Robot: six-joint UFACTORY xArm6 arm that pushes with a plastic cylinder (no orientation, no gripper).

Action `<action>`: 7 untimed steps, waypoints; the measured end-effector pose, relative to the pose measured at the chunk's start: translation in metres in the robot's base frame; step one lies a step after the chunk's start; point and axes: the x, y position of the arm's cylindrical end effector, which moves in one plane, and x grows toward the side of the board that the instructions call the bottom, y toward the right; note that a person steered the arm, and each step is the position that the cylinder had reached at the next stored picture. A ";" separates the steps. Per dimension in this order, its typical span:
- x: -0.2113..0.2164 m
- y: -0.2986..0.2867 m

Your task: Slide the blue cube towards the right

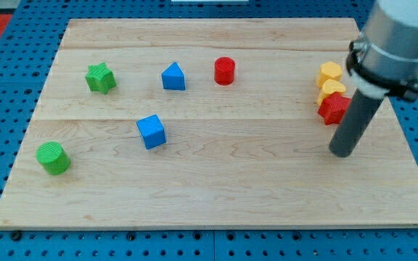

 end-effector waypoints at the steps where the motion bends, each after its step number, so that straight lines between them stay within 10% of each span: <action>1: 0.015 -0.058; 5: -0.011 -0.314; 7: -0.057 -0.232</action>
